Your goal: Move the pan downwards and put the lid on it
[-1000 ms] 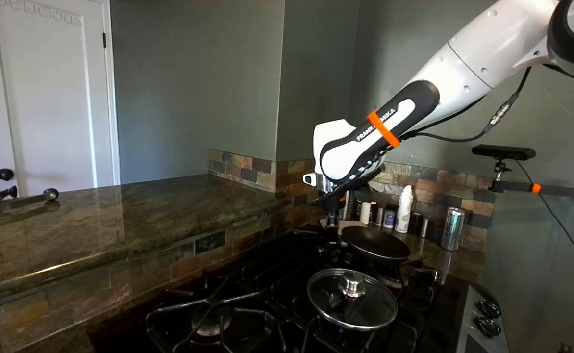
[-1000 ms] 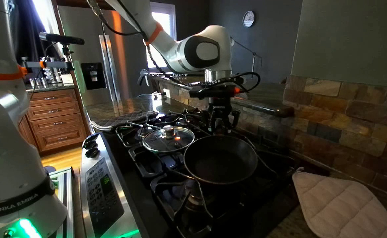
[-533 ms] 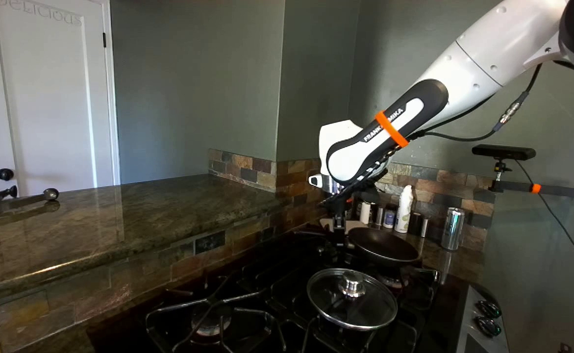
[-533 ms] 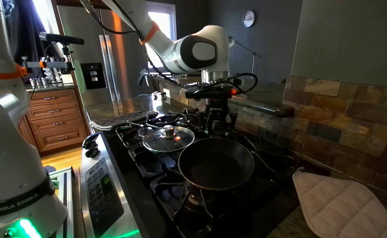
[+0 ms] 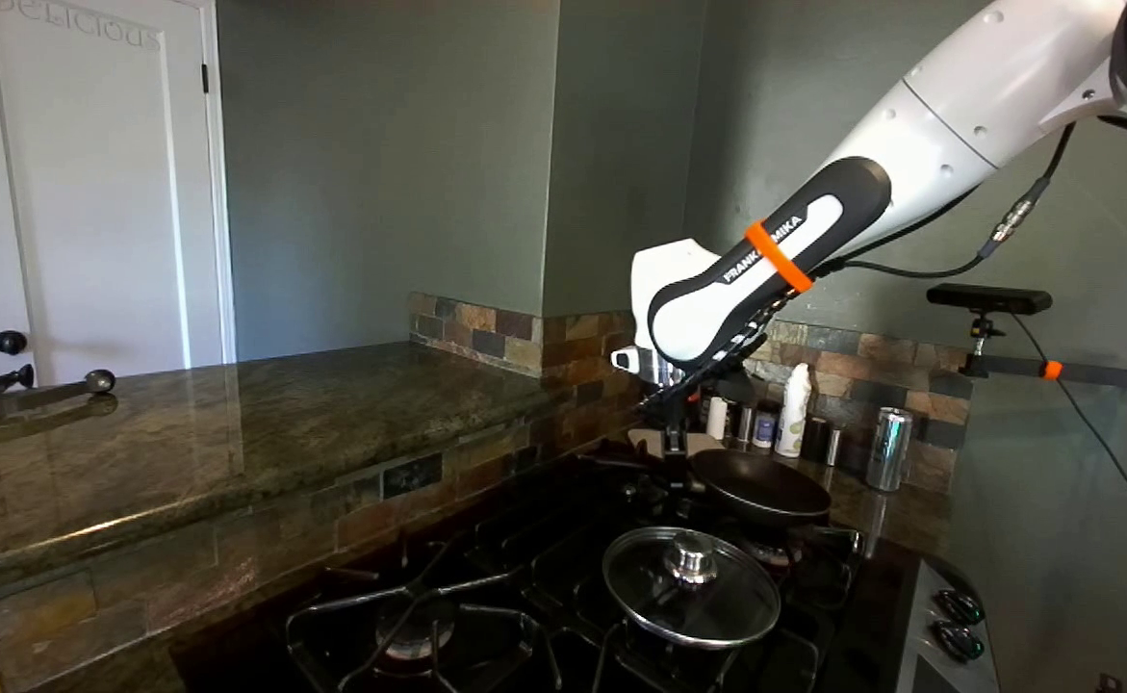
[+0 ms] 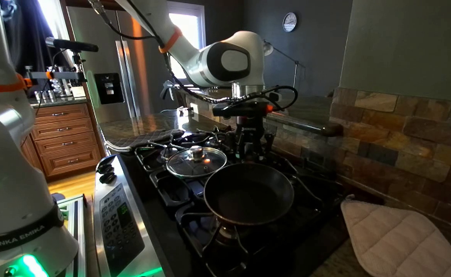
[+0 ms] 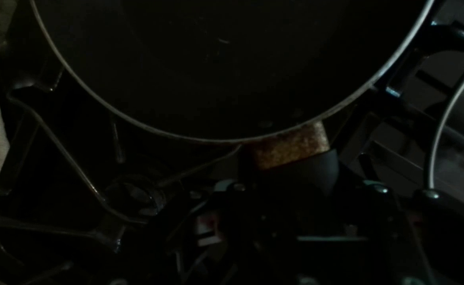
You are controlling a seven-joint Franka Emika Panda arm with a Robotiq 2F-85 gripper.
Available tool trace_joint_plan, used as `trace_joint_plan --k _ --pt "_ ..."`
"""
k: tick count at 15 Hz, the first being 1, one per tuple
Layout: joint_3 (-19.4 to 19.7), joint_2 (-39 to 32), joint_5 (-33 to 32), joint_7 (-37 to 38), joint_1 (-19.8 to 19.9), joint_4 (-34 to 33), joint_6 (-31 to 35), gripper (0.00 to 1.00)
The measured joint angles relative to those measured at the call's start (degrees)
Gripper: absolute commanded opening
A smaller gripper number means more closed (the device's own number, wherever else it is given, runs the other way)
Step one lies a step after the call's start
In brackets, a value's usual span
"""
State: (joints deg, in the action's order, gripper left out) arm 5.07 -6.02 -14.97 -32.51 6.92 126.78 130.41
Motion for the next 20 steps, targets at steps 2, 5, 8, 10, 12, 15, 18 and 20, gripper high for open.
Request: trace_joint_plan --k 2,5,8,10,12,15,18,20 --pt "0.0 0.2 0.0 0.0 0.0 0.3 0.0 0.22" --pt "0.2 0.8 0.0 0.2 0.0 1.0 0.0 0.22" --pt "0.3 1.3 0.0 0.5 0.0 1.6 0.0 0.22" --pt "0.4 1.5 -0.2 0.9 0.0 1.9 0.0 0.22" --pt "0.5 1.6 -0.5 1.3 0.0 2.2 0.0 0.22" --pt "0.5 1.6 -1.1 2.2 0.0 2.4 0.0 0.22" --pt "0.5 1.6 -1.6 2.8 0.0 2.5 0.0 0.73" --pt "0.5 1.6 -1.9 3.3 0.0 2.5 0.0 0.87"
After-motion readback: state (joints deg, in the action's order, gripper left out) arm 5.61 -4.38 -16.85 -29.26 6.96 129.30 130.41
